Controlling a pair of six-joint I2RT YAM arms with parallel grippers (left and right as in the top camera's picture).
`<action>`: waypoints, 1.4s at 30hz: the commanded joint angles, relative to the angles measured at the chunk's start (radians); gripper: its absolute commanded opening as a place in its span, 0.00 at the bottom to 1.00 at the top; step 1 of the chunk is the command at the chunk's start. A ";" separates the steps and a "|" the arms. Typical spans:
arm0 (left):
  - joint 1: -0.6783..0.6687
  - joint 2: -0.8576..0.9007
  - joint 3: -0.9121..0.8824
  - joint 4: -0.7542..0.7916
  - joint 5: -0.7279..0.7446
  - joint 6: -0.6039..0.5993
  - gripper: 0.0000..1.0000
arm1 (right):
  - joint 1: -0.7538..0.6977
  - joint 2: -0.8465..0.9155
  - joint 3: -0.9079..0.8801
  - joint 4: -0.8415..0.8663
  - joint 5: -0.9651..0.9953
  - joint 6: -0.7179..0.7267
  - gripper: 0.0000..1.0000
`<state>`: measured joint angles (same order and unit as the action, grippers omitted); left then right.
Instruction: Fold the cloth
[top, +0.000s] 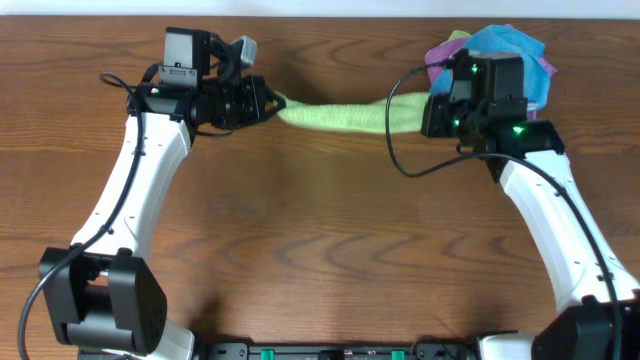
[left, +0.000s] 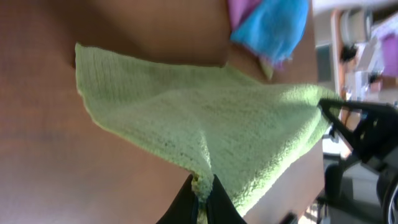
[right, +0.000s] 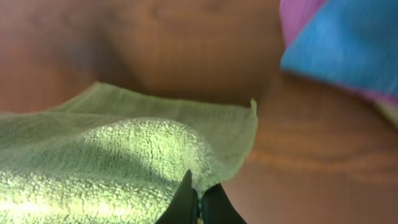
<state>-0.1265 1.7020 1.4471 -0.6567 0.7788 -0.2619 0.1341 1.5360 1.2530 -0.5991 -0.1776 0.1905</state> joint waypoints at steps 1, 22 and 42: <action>0.008 -0.010 0.007 -0.084 -0.005 0.154 0.06 | -0.008 -0.003 -0.018 -0.059 -0.029 -0.042 0.01; -0.195 -0.016 -0.320 -0.254 -0.032 0.229 0.06 | -0.008 -0.306 -0.537 -0.110 -0.111 -0.019 0.01; -0.168 -0.071 -0.320 0.035 -0.247 -0.035 0.06 | -0.008 -0.182 -0.549 0.308 -0.027 0.019 0.01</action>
<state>-0.2981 1.6287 1.1301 -0.6430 0.5907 -0.2352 0.1329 1.3014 0.7055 -0.3180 -0.2203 0.1867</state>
